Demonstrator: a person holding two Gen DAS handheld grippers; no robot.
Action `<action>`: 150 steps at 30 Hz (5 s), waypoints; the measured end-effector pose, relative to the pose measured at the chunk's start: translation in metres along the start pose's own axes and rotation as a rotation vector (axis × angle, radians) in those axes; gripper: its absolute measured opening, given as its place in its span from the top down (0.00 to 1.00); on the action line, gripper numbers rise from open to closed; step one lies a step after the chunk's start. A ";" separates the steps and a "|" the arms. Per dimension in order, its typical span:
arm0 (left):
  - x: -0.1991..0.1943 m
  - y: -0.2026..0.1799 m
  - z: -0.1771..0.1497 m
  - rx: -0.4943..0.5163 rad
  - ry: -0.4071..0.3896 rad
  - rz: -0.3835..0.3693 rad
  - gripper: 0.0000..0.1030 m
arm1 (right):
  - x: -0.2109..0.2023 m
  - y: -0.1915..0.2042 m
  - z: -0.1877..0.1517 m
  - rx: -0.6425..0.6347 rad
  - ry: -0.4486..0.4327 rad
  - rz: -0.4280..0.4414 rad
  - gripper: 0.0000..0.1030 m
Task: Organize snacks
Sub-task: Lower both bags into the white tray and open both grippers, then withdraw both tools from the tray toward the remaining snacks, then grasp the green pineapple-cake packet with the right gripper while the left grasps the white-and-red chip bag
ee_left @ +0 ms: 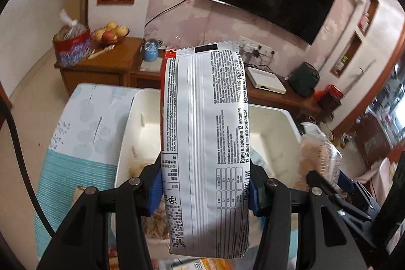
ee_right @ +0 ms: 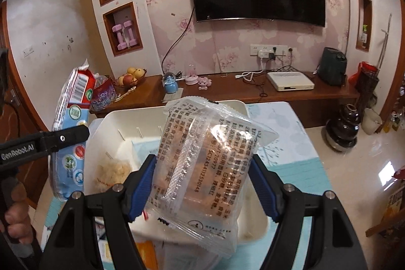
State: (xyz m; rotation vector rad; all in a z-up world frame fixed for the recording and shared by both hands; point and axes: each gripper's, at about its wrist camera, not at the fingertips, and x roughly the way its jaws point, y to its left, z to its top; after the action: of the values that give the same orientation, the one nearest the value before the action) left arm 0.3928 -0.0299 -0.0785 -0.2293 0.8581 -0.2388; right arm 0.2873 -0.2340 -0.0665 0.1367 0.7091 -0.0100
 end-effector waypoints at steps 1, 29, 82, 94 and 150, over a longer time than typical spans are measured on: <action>0.006 0.005 -0.001 -0.009 0.009 -0.001 0.50 | 0.005 -0.001 0.001 0.005 0.004 0.011 0.29; -0.013 0.024 -0.010 -0.046 -0.081 -0.028 0.26 | 0.037 -0.003 -0.011 0.116 0.058 0.098 0.26; -0.087 0.093 -0.135 -0.542 0.141 0.105 0.22 | -0.090 0.023 -0.174 0.000 0.172 0.072 0.26; -0.045 0.092 -0.142 -0.551 0.226 0.091 0.22 | -0.081 0.036 -0.207 -0.091 0.236 0.107 0.26; -0.082 0.093 -0.144 -0.565 0.061 0.087 0.43 | -0.082 0.059 -0.216 -0.173 0.257 0.090 0.61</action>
State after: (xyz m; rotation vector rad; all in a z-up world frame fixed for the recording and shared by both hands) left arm 0.2417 0.0681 -0.1384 -0.7122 0.9811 0.0852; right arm 0.0883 -0.1514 -0.1677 0.0035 0.9556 0.1571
